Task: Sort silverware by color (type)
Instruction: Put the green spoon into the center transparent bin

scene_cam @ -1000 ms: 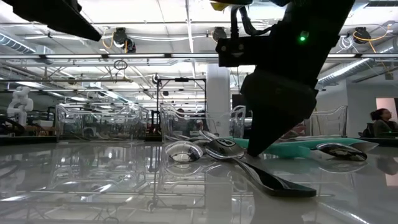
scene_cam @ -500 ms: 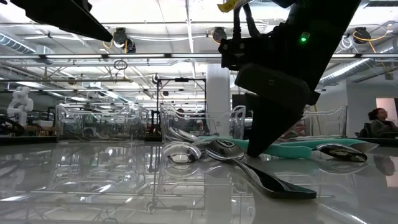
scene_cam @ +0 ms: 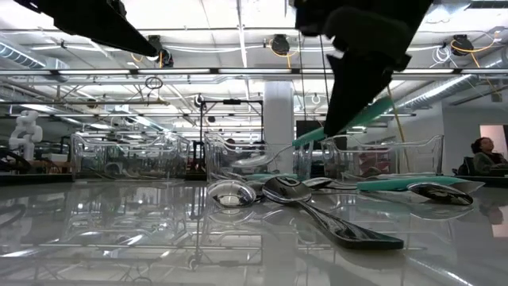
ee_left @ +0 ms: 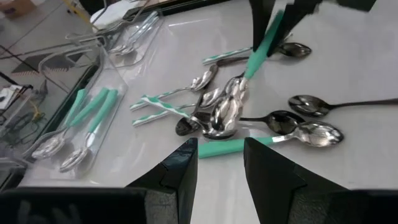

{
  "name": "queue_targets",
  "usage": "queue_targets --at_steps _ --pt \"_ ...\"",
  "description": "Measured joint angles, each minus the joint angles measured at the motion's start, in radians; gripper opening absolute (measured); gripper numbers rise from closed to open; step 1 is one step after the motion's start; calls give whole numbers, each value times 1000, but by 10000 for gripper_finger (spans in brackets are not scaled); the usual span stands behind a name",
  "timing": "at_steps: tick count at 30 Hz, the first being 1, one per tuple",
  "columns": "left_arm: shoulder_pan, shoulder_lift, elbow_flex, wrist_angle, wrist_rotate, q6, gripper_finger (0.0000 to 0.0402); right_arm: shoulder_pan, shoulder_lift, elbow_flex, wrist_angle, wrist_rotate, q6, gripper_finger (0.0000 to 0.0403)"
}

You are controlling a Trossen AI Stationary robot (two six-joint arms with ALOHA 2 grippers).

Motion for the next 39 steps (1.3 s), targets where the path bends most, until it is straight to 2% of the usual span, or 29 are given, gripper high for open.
queue_targets --at_steps 7,16,30,39 --pt "51 0 0 3 0 35 131 -4 -102 2 4 26 -82 66" --pt "97 0 0 4 1 80 131 -40 -114 2 7 78 -178 66" --pt "142 -3 2 13 10 212 131 -146 -168 2 41 78 -406 66" --pt "186 -4 81 12 43 301 131 -182 -248 2 160 109 -613 66"
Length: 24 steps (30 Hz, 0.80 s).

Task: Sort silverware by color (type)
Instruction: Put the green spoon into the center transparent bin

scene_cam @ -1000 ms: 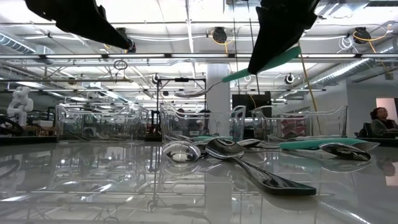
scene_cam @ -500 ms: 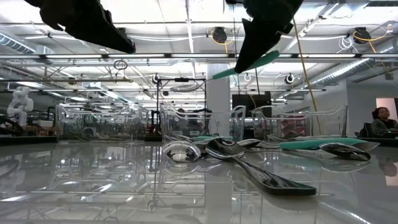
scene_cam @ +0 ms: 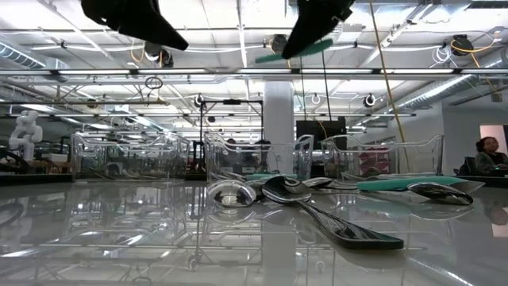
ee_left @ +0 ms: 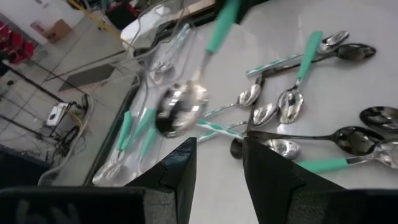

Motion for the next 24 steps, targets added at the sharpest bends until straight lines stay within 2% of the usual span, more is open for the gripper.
queue_targets --at_steps 13,24 --pt "55 0 1 -2 13 65 131 -100 -94 1 109 -11 -258 66" --pt "112 0 1 3 13 150 131 -257 -151 1 209 -255 -468 66"
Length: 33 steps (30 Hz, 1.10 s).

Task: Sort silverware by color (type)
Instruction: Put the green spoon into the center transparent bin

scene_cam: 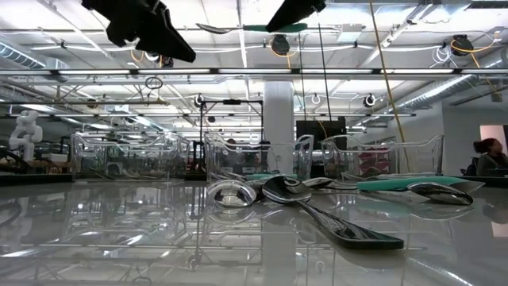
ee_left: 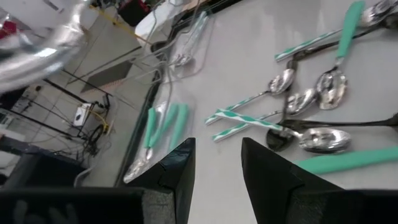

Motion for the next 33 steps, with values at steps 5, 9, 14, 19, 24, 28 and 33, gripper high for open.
queue_targets --at_steps 5,9,14,19,24,28,33 --pt "50 0 0 2 55 39 131 -113 0 0 34 -133 -98 66" --pt "114 0 0 3 171 58 131 -224 -1 0 63 -269 -139 66" --pt "197 0 0 3 286 53 131 -370 2 0 109 -478 -149 66" --pt "243 0 0 3 323 24 131 -495 44 0 180 -656 -114 66" --pt "250 0 0 -1 329 8 131 -571 106 0 211 -725 -89 66" --pt "249 0 0 -5 339 8 131 -594 155 0 207 -750 -95 66" --pt "249 0 0 -6 346 0 131 -616 212 0 207 -751 -115 70"
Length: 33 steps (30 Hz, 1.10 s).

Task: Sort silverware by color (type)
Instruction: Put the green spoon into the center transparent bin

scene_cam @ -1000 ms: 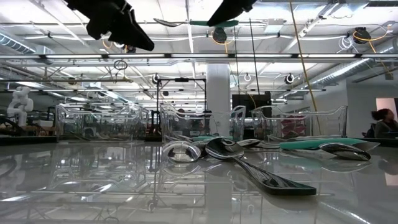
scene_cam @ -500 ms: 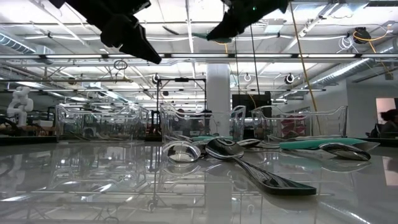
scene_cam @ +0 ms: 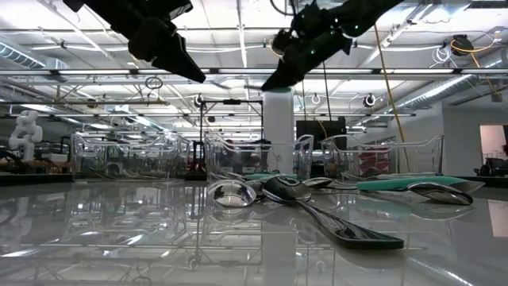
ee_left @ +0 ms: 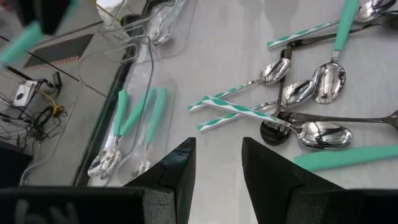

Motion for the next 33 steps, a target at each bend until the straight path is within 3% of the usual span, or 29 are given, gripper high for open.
queue_targets --at_steps 12,18,23,33 --pt "0 0 0 -44 2 -49 131 -59 109 0 -4 8 0 70" --pt "0 0 0 -44 2 -62 131 -61 166 0 -2 14 -4 69" --pt "0 0 0 -44 2 -63 131 -61 188 0 1 85 -13 70" --pt "0 0 0 -44 2 -60 131 -61 243 0 -2 85 -56 72"
